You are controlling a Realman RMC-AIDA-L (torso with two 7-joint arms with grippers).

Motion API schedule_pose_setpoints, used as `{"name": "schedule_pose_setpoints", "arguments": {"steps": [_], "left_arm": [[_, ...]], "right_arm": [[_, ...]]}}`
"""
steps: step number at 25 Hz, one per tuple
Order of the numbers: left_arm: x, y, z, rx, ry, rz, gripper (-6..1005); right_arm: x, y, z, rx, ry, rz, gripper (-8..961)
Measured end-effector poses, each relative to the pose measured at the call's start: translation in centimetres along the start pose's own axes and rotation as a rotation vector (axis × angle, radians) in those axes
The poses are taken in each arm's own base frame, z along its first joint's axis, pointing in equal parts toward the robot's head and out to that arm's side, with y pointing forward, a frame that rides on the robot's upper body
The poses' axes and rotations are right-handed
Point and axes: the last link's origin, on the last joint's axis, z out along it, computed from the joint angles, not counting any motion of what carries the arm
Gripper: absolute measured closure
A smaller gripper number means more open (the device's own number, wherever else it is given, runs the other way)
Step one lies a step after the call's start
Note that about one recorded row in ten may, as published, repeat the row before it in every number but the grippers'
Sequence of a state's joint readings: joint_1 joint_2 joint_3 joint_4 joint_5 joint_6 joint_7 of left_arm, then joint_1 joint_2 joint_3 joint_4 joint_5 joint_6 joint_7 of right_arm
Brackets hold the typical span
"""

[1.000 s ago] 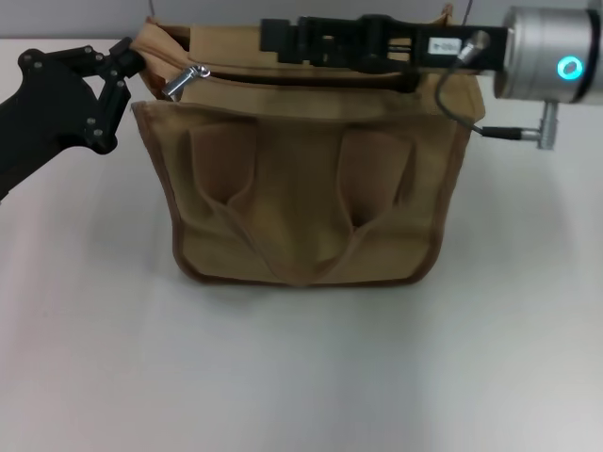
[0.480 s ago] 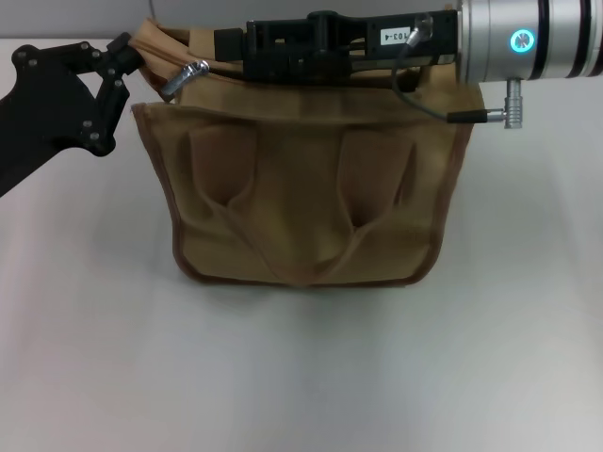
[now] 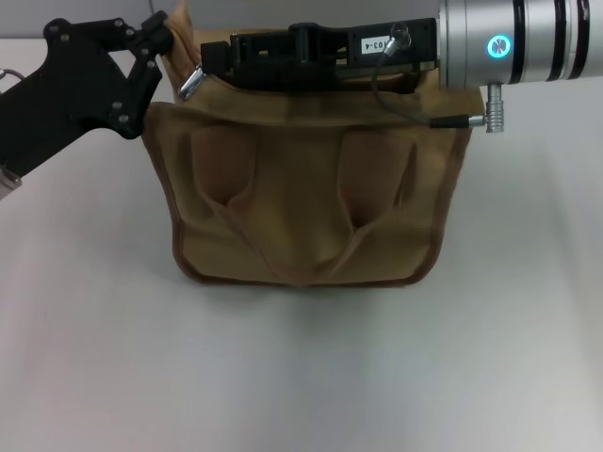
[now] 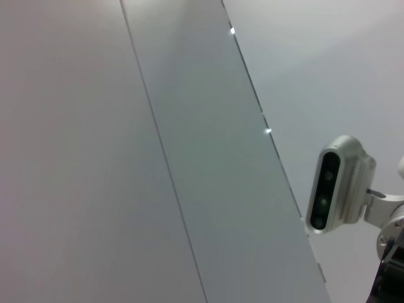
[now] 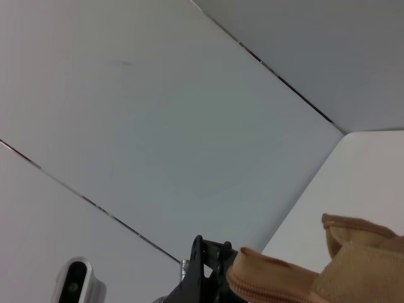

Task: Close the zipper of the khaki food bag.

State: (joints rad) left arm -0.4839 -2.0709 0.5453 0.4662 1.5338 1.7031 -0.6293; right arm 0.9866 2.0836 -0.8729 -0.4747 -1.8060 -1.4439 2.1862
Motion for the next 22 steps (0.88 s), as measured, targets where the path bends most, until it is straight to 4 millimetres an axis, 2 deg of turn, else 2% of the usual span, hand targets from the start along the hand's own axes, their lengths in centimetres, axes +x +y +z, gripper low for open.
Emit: {"name": "schedule_pose_setpoints", "arguments": {"steps": [13, 18, 22], "left_arm": [[0.21, -0.72, 1.13, -0.003, 0.003, -0.046, 974], [0.11, -0.69, 0.94, 0.003, -0.001, -0.050, 973], [0.06, -0.66, 0.82, 0.007, -0.003, -0.052, 973]], "right_arm": [[0.21, -0.76, 0.70, 0.050, 0.002, 0.006, 134], [0.03, -0.68, 0.71, 0.048, -0.006, -0.001, 172], [-0.10, -0.69, 0.72, 0.052, -0.010, -0.005, 261]]}}
